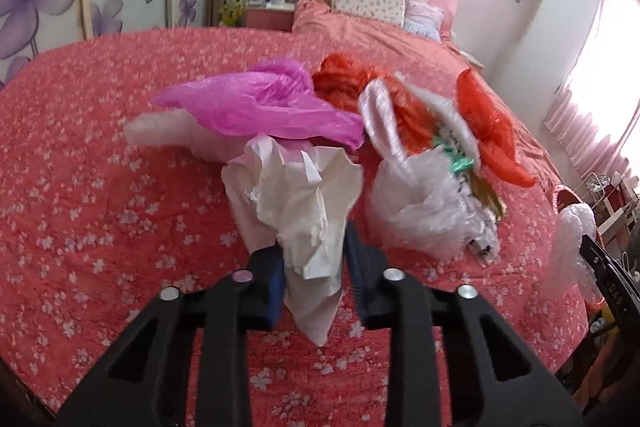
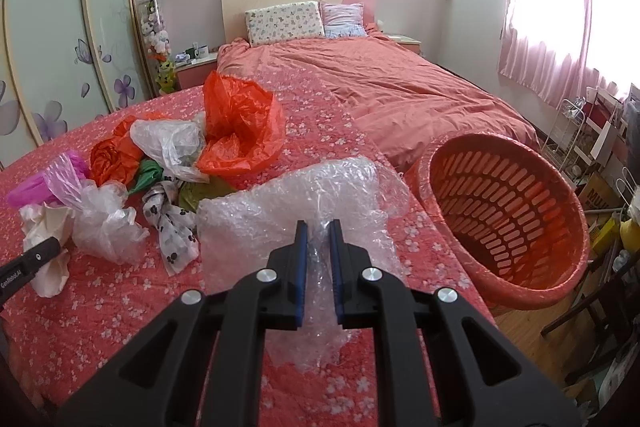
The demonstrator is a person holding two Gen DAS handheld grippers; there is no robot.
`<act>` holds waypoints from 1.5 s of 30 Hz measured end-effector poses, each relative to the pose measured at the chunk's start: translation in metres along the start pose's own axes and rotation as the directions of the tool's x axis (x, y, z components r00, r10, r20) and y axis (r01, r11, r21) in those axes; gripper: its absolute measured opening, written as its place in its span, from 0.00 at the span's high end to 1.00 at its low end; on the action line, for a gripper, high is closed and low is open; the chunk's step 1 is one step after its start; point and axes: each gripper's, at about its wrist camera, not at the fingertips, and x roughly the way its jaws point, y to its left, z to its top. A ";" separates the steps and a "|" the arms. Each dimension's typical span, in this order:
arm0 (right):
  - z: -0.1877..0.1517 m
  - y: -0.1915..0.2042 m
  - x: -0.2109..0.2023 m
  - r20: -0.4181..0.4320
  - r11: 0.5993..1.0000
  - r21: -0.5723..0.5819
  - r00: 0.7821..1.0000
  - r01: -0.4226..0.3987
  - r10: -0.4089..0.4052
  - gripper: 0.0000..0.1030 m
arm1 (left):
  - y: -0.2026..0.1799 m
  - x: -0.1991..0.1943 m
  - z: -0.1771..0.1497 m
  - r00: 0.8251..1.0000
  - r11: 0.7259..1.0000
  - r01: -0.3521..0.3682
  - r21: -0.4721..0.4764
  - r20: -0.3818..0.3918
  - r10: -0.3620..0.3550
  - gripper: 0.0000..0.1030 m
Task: Collect trash
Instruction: 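Grasp the white tissue with the left tool while the right tool grasps the bubble wrap, then carry both items to the orange basket and open both tools to drop them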
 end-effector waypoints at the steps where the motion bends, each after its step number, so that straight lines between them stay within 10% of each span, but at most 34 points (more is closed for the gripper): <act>1: 0.000 0.000 -0.002 0.004 1.000 0.001 1.000 0.000 0.000 0.88 | 0.000 -0.006 0.001 1.000 1.000 0.006 0.003 0.014 -0.006 0.77; 27: 0.027 -0.036 -0.056 0.152 0.998 0.058 0.988 -0.034 0.025 0.88 | -0.067 -0.091 0.058 0.961 0.986 0.118 0.122 0.235 -0.144 0.81; 45: 0.049 -0.135 -0.066 0.221 0.979 0.185 0.967 0.083 -0.124 0.88 | -0.201 -0.040 0.042 0.899 0.863 0.387 0.323 0.077 -0.432 0.81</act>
